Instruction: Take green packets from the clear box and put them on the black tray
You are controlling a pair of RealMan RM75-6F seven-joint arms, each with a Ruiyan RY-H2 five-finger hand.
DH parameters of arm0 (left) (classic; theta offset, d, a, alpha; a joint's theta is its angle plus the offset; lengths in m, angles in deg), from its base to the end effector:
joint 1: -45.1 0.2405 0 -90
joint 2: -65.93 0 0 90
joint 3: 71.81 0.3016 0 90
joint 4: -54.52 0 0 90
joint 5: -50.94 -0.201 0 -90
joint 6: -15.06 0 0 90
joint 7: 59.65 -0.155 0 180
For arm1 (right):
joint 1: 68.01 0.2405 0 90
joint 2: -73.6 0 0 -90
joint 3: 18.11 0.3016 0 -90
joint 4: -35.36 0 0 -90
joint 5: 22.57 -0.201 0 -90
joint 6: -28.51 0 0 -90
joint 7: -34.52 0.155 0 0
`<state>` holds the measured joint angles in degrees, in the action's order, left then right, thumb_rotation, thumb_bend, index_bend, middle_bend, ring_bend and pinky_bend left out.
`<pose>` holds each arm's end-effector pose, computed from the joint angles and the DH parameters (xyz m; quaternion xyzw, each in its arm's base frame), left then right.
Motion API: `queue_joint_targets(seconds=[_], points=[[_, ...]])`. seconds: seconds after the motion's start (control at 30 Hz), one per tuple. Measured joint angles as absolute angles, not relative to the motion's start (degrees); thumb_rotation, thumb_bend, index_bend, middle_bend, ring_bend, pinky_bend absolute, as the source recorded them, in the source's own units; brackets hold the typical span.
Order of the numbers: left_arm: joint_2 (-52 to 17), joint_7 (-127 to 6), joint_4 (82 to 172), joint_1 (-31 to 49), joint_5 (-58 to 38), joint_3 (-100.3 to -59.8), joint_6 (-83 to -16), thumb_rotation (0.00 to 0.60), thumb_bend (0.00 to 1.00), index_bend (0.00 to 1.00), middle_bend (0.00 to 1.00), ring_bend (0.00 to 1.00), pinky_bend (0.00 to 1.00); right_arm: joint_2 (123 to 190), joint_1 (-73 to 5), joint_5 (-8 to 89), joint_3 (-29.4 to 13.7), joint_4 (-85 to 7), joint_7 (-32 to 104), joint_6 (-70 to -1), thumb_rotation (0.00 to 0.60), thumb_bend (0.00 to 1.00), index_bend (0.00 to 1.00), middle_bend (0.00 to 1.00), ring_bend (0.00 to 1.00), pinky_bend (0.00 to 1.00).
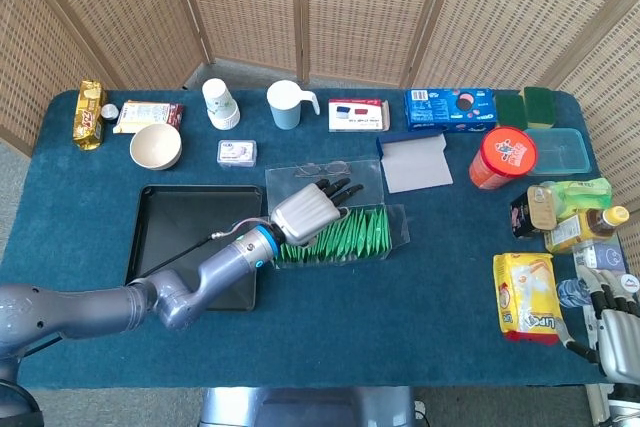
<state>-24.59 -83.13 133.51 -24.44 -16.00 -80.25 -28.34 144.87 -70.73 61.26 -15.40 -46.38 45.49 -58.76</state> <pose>-0.0077 0.4239 -0.0454 -0.8735 -0.1406 -0.3562 0.3006 -0.3999 -0.1446 0.1663 0.5159 -0.4566 0.3939 0.6085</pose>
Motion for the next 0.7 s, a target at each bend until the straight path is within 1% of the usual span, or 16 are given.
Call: queue_joint_targets(seconds=[0.27,0.53,0.7], points=[[-26.7,-88.1,131.9,-26.1,-10.9,-81.1,-26.5,0.6,0.18,0.42,0.02,0.0,0.2,145.0,-71.1,61.1,-15.4,-45.8,46.1,-58.8,0.563,0.36,0.09,0.15,0.07,0.15],[-26.7,-91.4,132.3,-27.5,-7.9,-80.9,-25.0,0.6,0.2,0.42,0.02,0.0,0.2,145.2,-71.3,61.0,-15.4,-45.4,46.5,-58.8,0.562,0.36,0.09,0.15,0.07,0.15],[-26.3,-93.6,132.5,-28.4,-5.9,-80.5,-24.4,0.6,0.23,0.41,0.01,0.0,0.18,145.2,-71.3,61.0,-15.3,-45.3,46.6,-58.8,0.562,0.36,0.09,0.15,0.07,0.15]])
